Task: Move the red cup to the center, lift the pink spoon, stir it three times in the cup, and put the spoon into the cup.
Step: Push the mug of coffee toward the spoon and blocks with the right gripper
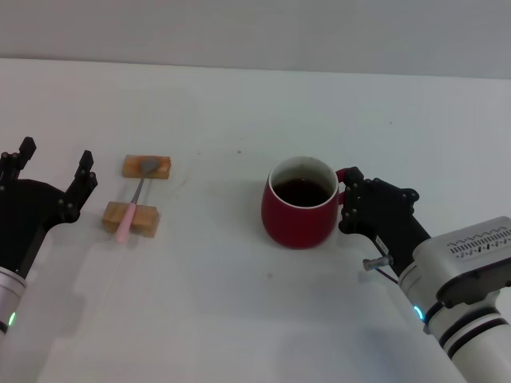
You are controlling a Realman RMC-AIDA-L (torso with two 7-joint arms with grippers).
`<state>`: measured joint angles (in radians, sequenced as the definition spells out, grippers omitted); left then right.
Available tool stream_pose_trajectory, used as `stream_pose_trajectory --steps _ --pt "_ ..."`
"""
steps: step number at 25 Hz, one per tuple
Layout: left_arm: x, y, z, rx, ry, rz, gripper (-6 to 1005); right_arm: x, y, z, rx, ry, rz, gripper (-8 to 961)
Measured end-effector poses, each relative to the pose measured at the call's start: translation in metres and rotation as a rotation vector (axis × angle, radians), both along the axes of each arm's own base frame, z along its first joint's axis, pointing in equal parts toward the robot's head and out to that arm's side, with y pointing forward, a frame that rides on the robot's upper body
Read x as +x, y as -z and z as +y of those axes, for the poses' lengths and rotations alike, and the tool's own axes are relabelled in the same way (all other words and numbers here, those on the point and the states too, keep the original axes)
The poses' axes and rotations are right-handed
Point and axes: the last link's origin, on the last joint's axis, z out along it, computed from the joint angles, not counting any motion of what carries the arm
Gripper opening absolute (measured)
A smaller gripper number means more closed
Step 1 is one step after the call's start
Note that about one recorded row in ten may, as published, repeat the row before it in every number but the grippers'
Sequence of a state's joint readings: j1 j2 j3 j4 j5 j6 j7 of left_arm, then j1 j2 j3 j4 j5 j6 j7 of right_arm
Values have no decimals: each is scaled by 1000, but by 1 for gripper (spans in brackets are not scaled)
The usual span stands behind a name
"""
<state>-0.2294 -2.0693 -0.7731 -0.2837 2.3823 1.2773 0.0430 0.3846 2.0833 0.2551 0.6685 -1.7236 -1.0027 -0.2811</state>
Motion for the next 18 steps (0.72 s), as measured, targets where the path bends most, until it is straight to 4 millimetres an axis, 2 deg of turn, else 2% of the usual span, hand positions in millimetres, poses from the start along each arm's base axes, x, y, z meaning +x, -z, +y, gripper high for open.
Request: stream_pose_trajectory --steps 9,14,16,18 --pt "2 0 1 0 5 -2 800 4 -4 -2 28 5 0 -1" --pt "3 2 1 -6 11 -5 800 21 -29 -12 185 20 8 -1" --pt "6 4 -2 -11 17 -15 800 35 -48 -24 297 46 15 -1" --pt "6 5 -4 -15 17 -17 800 40 -54 -29 338 55 14 -1"
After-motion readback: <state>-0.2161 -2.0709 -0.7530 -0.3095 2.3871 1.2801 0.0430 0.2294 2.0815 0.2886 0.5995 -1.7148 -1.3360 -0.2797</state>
